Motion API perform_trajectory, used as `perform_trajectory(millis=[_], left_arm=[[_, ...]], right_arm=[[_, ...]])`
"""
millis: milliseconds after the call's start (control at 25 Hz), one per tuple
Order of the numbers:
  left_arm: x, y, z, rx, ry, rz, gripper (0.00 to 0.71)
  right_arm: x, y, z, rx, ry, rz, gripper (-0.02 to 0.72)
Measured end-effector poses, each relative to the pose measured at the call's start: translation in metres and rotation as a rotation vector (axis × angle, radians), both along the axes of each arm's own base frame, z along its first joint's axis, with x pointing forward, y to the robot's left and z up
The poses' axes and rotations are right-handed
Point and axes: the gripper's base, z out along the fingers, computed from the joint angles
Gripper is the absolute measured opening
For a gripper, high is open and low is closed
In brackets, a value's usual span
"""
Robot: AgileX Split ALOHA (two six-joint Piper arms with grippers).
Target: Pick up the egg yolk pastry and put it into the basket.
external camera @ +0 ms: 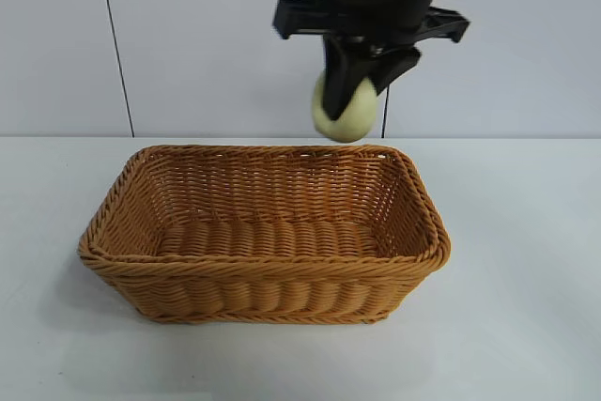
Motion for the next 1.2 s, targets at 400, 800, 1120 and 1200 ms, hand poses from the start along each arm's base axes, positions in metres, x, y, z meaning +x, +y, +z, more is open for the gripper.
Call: perform_trajectory(millis=[400, 800, 1120, 1200], left_arm=[[0.000, 0.000, 0.000, 0.000, 0.000, 0.000, 0.696], [0.000, 0.000, 0.000, 0.000, 0.000, 0.000, 0.696], [0.000, 0.000, 0.000, 0.001, 0.000, 0.001, 0.696], [0.000, 0.000, 0.000, 0.001, 0.000, 0.001, 0.696]], right_arm=[[0.008, 0.007, -0.023, 0.000, 0.023, -0.005, 0.482], [0.025, 0.010, 0.049, -0.040, -0.009, 0.031, 0.631], [0.065, -0.065, 0.060, -0.111, -0.002, -0.146, 0.632], [0.078, -0.096, 0.060, -0.118, 0.003, -0.217, 0.632]])
